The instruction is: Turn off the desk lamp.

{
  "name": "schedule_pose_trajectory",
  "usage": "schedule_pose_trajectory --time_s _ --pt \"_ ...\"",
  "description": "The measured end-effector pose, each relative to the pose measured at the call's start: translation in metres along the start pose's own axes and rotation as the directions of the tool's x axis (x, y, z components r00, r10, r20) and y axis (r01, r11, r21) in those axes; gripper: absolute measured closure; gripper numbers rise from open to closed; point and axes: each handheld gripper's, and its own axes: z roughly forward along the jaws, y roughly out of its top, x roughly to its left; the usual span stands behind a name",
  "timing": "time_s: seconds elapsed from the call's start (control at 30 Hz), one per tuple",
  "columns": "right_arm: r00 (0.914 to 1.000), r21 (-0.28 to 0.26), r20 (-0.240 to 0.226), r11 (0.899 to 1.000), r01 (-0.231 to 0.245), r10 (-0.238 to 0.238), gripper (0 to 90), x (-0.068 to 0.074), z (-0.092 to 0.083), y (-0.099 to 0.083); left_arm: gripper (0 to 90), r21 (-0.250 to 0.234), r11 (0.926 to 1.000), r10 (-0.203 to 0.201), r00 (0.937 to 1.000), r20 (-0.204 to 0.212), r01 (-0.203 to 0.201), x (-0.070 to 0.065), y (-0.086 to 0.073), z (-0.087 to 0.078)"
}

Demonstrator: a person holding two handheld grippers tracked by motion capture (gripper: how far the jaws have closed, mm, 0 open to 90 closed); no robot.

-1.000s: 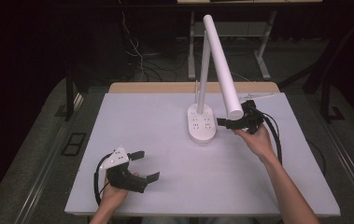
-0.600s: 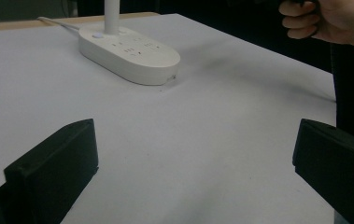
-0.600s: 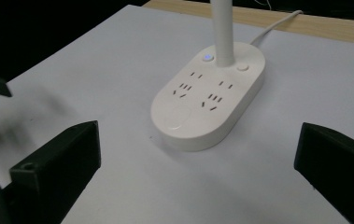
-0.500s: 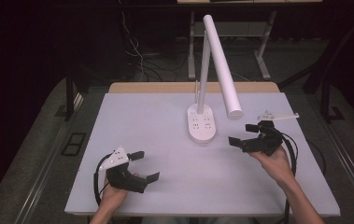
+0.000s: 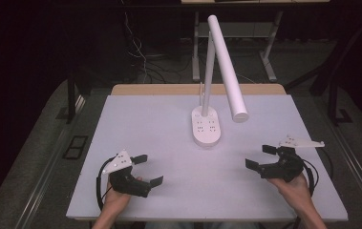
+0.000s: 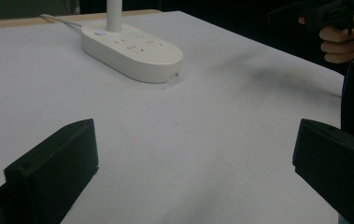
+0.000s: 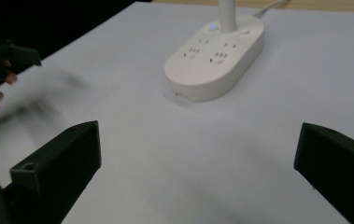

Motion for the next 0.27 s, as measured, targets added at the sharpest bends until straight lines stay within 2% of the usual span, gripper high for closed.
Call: schedule_pose_trajectory --time_s 0.1,0.27 --pt "0.9998 0.016 0.019 1.0 -0.002 0.002 0.5 0.001 -0.004 -0.013 0.0 0.001 1.0 0.0 1.0 0.0 0.0 0.0 0.0 0.0" --pt "0.9995 0.015 0.032 1.0 0.0 0.0 0.5 0.003 -0.008 -0.02 0.0 0.004 1.0 -0.001 1.0 0.0 0.001 0.001 0.0 0.0"
